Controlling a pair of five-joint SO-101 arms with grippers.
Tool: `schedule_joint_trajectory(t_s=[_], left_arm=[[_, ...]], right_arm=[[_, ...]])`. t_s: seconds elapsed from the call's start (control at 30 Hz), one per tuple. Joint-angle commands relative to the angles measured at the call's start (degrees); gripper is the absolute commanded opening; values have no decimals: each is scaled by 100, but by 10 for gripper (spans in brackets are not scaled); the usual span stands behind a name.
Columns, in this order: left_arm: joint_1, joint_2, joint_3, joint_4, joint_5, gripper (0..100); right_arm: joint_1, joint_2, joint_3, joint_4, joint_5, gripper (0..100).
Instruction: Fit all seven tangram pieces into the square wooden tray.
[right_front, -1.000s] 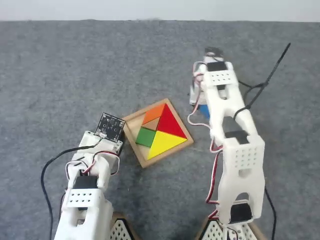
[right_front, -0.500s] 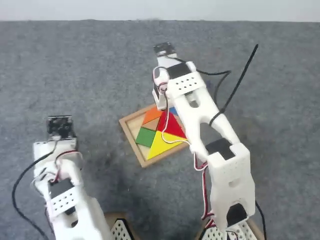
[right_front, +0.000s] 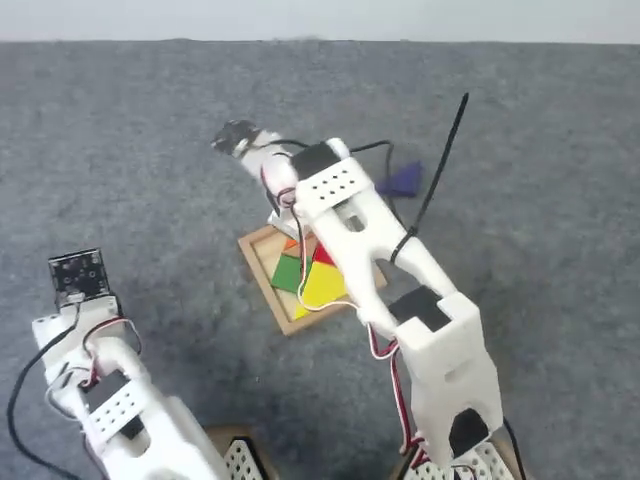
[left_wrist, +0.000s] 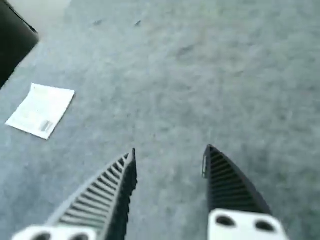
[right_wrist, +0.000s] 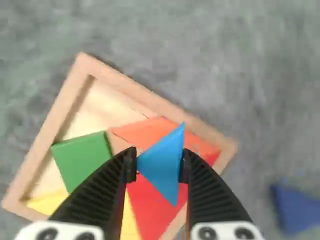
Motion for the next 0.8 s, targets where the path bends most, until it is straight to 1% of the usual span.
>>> schedule_joint_trajectory(t_s=[0.0, 0.2, 0.3, 0.4, 0.5, 0.67, 0.77], left_arm=[[-9, 264, -84, 79, -62, 205], [-26, 484, -84, 62, -62, 205], [-18, 484, -84, 62, -62, 205], [-35, 484, -84, 70, -62, 205], [-44, 484, -84, 79, -62, 205], [-35, 484, -84, 79, -62, 205], [-35, 484, -84, 79, -62, 205]], right_arm=[[-312, -374, -141, -163, 1143, 51], [-576, -40, -132, -681, 2708, 48], [-585, 259, -149, -901, 3182, 48], [-576, 470, -158, -892, 3244, 51], [-549, 602, -158, -875, 3552, 51], [-541, 611, -158, -901, 3279, 51], [-541, 611, -158, -857, 3244, 48]])
